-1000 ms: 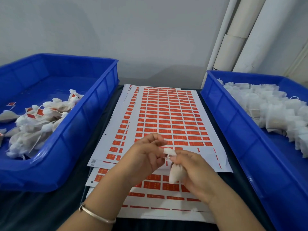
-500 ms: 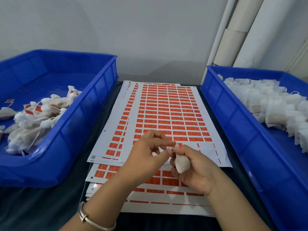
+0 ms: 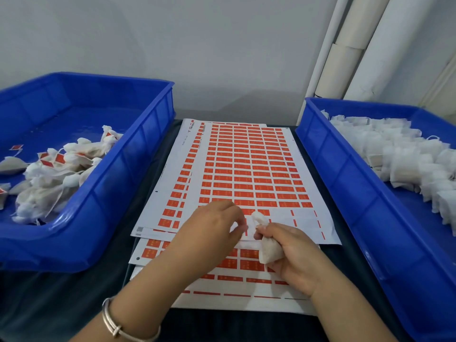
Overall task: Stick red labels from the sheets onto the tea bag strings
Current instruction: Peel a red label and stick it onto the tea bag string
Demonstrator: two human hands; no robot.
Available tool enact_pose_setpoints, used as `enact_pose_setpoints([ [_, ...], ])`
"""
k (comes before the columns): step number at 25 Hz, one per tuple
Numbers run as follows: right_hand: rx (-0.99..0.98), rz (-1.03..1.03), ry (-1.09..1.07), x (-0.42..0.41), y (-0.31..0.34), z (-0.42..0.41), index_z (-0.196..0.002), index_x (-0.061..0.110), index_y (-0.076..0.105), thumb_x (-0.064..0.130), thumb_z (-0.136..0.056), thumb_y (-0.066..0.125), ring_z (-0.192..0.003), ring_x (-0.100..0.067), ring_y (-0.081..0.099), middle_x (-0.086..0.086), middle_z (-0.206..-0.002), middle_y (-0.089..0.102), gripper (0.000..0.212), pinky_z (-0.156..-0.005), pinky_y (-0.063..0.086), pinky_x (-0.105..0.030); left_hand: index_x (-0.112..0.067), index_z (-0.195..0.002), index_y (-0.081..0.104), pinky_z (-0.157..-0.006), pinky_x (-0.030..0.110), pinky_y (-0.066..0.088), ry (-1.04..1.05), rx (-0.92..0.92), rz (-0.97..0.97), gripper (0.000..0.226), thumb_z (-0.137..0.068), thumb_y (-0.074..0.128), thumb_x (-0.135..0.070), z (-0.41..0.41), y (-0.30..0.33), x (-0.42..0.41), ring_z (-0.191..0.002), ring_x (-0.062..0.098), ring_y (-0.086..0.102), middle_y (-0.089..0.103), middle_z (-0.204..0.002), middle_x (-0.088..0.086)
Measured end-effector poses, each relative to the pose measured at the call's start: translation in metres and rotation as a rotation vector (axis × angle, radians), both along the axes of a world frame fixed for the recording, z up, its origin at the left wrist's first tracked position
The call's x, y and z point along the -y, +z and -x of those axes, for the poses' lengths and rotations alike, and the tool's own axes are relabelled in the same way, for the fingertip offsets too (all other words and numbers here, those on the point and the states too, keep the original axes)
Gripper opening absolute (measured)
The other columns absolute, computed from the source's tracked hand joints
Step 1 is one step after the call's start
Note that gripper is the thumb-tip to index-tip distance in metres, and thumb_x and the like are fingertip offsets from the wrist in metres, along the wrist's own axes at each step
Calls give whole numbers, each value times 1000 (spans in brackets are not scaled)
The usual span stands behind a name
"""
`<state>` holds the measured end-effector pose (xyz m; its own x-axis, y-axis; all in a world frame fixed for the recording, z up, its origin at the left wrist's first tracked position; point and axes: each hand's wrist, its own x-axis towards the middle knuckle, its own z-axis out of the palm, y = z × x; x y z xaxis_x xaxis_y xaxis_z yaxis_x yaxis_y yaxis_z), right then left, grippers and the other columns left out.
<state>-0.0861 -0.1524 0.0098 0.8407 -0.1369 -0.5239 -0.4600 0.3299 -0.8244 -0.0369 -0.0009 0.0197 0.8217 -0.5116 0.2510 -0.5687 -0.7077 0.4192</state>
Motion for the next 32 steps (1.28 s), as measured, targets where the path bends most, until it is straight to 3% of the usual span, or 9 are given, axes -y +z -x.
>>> enact_pose_setpoints([
  [3, 50, -68, 29, 3, 4, 2, -77, 12, 75, 11, -81, 67, -69, -17, 69, -6, -72, 69, 9, -62, 55, -31, -29, -111, 60, -77, 12, 32, 60, 181, -56, 19, -92, 56, -30, -9, 9, -2, -82, 4, 46, 63, -104, -12],
  [8, 98, 113, 145, 10, 9, 5, -92, 28, 74, 3, -77, 71, -86, -21, 71, -1, -96, 73, 29, -76, 58, -39, -28, -110, 61, -77, 15, 33, 222, 238, 68, 20, -92, 55, -31, -24, 23, -1, -85, 4, 47, 63, -104, -11],
  [11, 155, 356, 339, 18, 20, 7, -87, 37, 75, 17, -76, 74, -96, -14, 67, 9, -100, 72, 23, -90, 53, -40, -25, -107, 61, -77, 15, 33, 101, 237, 107, 19, -93, 51, -32, -17, 24, 14, -84, 3, 44, 63, -101, -10],
  [15, 345, 235, 317, 29, 26, 2, -88, 26, 77, 34, -76, 59, -105, -13, 64, 4, -101, 73, 23, -99, 43, -33, -14, -89, 67, -67, 24, 42, -117, 355, 84, 7, -88, 63, -19, -16, 32, 34, -74, 14, 56, 67, -84, 0],
  [17, 391, 120, 190, 35, 23, -2, -84, 19, 77, 28, -79, 55, -89, -17, 69, -4, -81, 72, 24, -92, 49, -32, -18, -86, 65, -66, 16, 39, -107, 317, 153, 4, -88, 63, -21, -22, 32, 40, -71, 7, 51, 65, -83, -5],
  [20, 346, 81, -21, 45, 18, -8, -82, 14, 76, 24, -83, 56, -54, -14, 56, -2, -53, 52, 22, -75, 52, -30, -37, -83, 53, -55, 3, 36, 85, -53, 328, 12, -88, 62, -32, -35, 15, 50, -68, 0, 52, 59, -85, -20],
  [23, 285, 144, -156, 53, 14, -10, -79, 11, 74, 18, -90, 57, -43, -9, 41, 1, -47, 45, 22, -54, 42, -24, -38, -113, 54, -73, 16, 49, 176, -315, 199, 33, -83, 64, -47, -42, -22, 61, -94, 4, 57, 56, -123, -15],
  [26, 203, 320, -173, 58, 13, -18, -78, 12, 72, 16, -92, 57, -36, -7, 35, 1, -44, 46, 21, -44, 35, -21, -34, -138, 38, -105, 40, 35, 141, -288, -100, 71, -77, 57, -66, -44, -50, 63, -132, 15, 38, 36, -146, -15],
  [32, 104, 480, -144, 50, -2, -31, -83, 22, 68, 25, -87, 66, -49, -3, 56, 12, -66, 68, 5, -47, 44, -16, -33, -139, 41, -107, 41, 32, 130, -193, -226, 65, -83, 49, -65, -53, -55, 65, -138, 16, 30, 31, -150, -13],
])
